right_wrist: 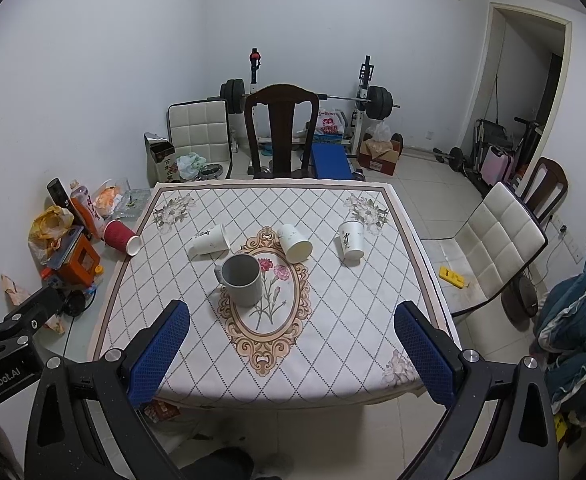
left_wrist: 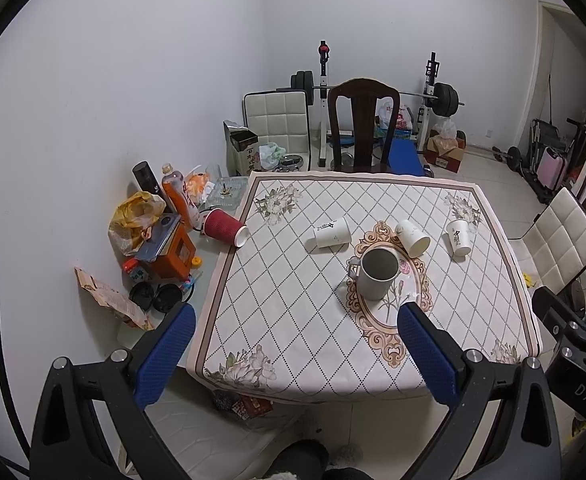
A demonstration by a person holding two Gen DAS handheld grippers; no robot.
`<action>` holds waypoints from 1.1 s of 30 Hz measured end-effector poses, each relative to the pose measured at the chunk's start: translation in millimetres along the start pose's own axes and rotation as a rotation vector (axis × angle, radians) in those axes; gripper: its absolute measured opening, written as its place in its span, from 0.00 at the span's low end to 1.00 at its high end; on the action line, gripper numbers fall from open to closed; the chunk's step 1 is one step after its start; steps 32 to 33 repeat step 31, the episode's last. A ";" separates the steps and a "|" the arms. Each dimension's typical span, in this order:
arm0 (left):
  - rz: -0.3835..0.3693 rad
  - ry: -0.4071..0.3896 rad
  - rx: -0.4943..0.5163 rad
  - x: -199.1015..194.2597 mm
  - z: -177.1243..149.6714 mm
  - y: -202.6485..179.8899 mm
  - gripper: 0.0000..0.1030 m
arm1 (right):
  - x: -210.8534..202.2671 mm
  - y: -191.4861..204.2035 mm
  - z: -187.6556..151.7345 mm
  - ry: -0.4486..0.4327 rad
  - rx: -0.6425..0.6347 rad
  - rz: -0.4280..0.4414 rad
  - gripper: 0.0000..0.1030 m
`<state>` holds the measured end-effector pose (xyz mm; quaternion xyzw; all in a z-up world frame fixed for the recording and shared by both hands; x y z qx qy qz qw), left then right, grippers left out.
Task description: Flip cup upright
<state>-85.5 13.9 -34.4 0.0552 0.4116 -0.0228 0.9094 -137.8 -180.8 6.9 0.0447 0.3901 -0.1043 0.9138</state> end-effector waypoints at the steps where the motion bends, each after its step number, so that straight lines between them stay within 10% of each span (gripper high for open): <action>1: 0.000 0.000 0.000 -0.2 0.2 -0.3 1.00 | 0.6 1.1 1.7 0.000 0.001 0.000 1.00; 33: -0.005 0.004 -0.007 -2.5 -0.8 3.9 1.00 | 1.6 -1.6 -0.7 0.008 -0.008 0.004 1.00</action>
Point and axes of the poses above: each gripper's, at about its wrist camera, not at the fingertips, and x roughly the way its jaws point, y to its left, z to its top, the point moved 2 cm from there along x, roughly the way its jaws point, and after that the axes turned 3 degrees about x, right-handed, at the moved point
